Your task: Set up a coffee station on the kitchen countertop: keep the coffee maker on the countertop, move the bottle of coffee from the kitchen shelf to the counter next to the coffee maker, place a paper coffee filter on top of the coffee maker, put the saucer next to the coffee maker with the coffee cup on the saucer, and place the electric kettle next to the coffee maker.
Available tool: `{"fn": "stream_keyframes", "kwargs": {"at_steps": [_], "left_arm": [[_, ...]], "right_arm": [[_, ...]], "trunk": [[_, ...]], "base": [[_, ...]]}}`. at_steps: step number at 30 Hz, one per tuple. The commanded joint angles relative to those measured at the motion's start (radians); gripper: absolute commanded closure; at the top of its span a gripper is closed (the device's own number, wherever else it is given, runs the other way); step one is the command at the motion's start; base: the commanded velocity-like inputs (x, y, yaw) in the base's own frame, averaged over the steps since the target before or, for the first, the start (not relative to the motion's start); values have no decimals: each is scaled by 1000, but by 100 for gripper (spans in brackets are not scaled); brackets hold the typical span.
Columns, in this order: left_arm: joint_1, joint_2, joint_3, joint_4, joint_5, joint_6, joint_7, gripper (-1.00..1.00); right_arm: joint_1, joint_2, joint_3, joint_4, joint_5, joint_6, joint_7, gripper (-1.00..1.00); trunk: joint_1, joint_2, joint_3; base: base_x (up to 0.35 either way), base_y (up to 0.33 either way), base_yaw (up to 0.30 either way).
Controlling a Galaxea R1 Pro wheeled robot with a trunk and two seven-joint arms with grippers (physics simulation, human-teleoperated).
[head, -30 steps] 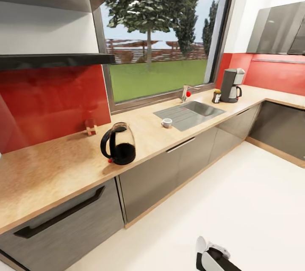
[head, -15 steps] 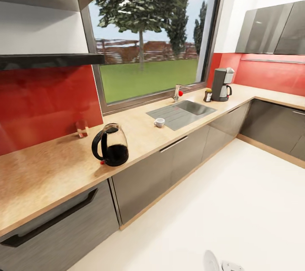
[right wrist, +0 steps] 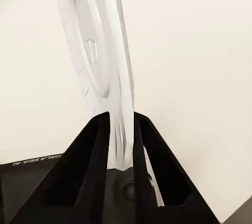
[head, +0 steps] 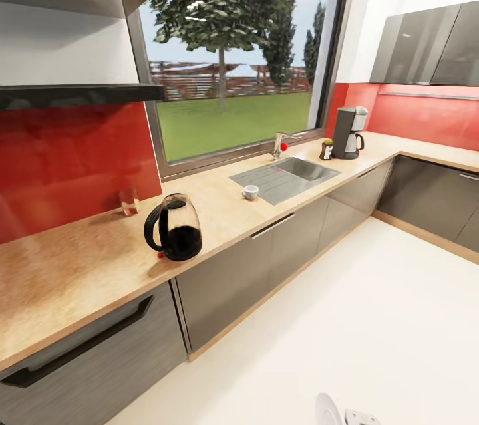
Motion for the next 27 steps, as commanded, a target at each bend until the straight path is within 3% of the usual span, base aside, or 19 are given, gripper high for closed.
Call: {"fn": "stream_keyframes", "kwargs": {"at_steps": [1, 8, 27], "left_arm": [[1, -1, 6, -3, -7, 6, -1, -100], [1, 3, 13, 0, 0, 1, -5, -100], [1, 3, 3, 2, -10, 0, -9, -100]], "right_arm": [[0, 0, 8, -4, -8, 5, -5, 100], [0, -3, 7, -2, -11, 4, -3, 100], [0, -5, 8, -1, -14, 3, -3, 100]], "trunk": [[1, -2, -2], [1, -2, -2], [1, -2, -2]], "base": [[0, 0, 0], [0, 0, -79], [0, 0, -293]]}}
